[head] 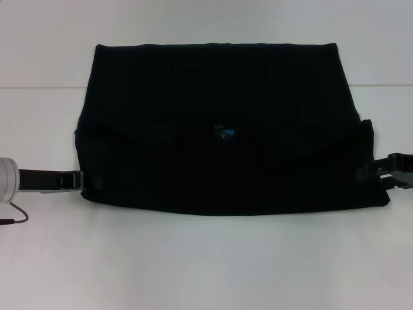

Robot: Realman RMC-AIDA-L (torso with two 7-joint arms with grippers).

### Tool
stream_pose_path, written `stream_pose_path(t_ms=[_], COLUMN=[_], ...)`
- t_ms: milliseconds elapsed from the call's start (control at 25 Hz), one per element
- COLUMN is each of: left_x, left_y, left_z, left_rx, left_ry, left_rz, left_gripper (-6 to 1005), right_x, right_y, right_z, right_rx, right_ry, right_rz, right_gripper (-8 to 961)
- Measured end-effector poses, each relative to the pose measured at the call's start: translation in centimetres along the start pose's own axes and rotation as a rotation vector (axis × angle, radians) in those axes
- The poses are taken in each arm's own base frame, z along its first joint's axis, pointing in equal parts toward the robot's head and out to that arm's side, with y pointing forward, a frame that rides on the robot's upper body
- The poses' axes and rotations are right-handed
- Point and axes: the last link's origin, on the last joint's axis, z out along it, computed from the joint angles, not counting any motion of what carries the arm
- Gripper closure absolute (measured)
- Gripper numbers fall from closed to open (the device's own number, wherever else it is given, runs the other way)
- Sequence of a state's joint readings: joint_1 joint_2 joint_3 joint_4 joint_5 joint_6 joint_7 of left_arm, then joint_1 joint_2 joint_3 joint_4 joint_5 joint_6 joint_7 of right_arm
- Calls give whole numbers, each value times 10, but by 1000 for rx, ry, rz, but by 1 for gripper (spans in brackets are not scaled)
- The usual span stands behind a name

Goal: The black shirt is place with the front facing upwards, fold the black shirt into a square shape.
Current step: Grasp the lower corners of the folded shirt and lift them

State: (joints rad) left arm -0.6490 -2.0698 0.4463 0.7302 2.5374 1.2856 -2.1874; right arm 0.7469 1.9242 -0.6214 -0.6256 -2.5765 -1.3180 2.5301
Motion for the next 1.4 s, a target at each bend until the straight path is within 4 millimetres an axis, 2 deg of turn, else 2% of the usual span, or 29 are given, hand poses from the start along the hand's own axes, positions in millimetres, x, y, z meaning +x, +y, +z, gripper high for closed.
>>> stream_pose_path(t_ms=[360,920,1320,1400], left_x=[1,2,1,1], left_y=[0,1,0,0], left_z=[0,0,-1,-1], left_rx=[-1,-3,-3,-4], left_ry=[1,5,3,1], left_rz=[1,-2,-5,-4], left_gripper=[963,963,962,962], right_x=[4,5,5,5], right_y=[8,6,6,6], right_z=[18,19,18,18], right_rx=[6,27,27,27], right_ry=[24,25,31,33], right_rz=[-25,-52,-55,-56], right_gripper=[184,226,700,765])
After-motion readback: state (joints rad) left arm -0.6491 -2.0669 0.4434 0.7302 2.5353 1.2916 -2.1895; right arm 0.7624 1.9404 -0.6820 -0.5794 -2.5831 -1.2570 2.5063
